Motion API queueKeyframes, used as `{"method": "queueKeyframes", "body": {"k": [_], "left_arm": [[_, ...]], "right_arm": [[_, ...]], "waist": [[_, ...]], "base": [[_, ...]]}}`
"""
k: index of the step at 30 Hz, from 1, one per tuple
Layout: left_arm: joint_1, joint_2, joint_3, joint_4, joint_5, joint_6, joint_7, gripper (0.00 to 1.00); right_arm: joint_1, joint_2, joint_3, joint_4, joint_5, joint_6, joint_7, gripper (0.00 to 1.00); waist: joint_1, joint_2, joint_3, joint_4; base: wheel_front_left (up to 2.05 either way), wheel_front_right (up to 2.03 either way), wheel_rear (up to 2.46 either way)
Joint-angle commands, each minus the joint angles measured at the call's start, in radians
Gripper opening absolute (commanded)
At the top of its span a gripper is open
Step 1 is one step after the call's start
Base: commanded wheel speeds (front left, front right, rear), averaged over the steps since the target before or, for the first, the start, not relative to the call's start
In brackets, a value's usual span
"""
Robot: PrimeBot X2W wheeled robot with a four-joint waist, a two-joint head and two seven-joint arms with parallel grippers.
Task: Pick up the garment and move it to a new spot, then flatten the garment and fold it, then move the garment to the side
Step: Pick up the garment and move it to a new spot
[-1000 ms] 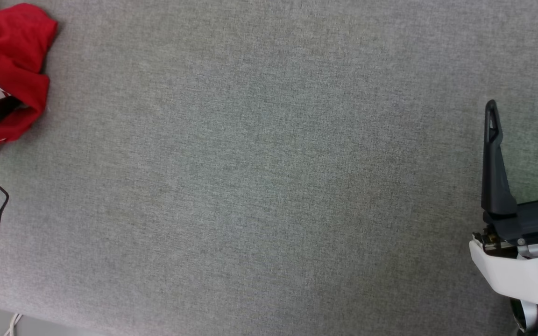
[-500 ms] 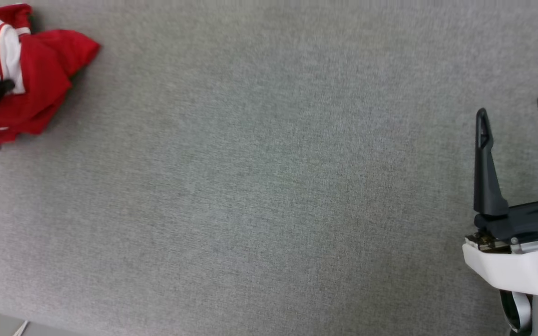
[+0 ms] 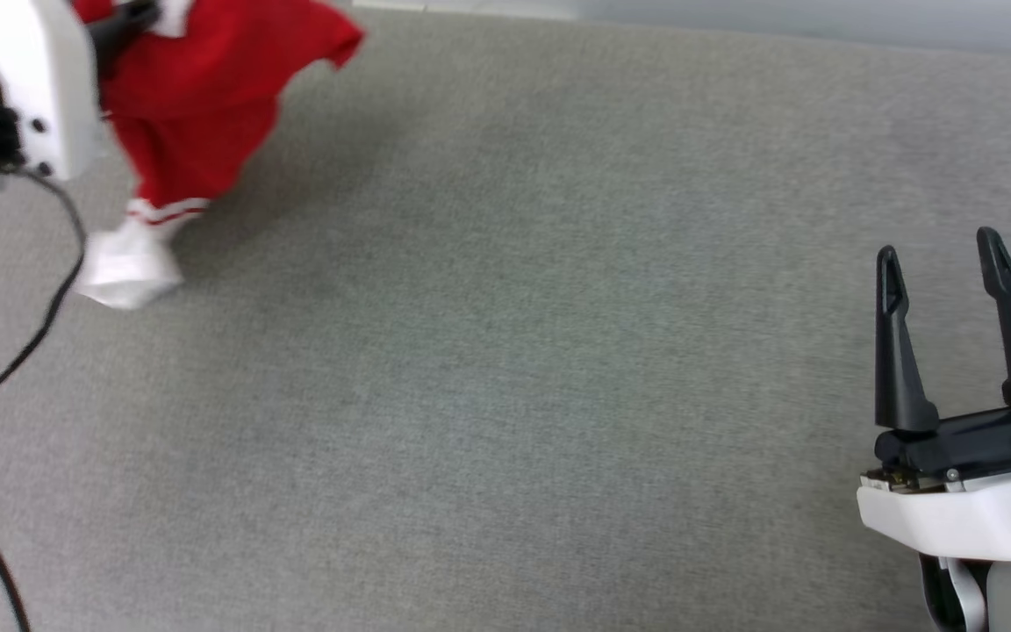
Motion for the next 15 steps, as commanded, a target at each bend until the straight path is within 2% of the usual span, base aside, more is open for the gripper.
{"method": "queueKeyframes", "body": {"k": [1,15], "left_arm": [[-0.026,-0.023,-0.007,-0.017,0.002,0.001,0.002,0.0],[-0.163,-0.183,-0.15,-0.198,0.012,0.0,0.037,0.0]], "right_arm": [[0.015,-0.001,0.0,0.006,0.014,0.0,-0.002,1.0],[0.054,0.0,-0.004,0.039,0.077,0.0,-0.002,1.0]], "waist": [[0.0001,0.0,-0.042,-0.037],[0.0001,0.0,-0.143,-0.223]], "base": [[0.0,0.0,0.0],[0.0,0.0,0.0]]}}
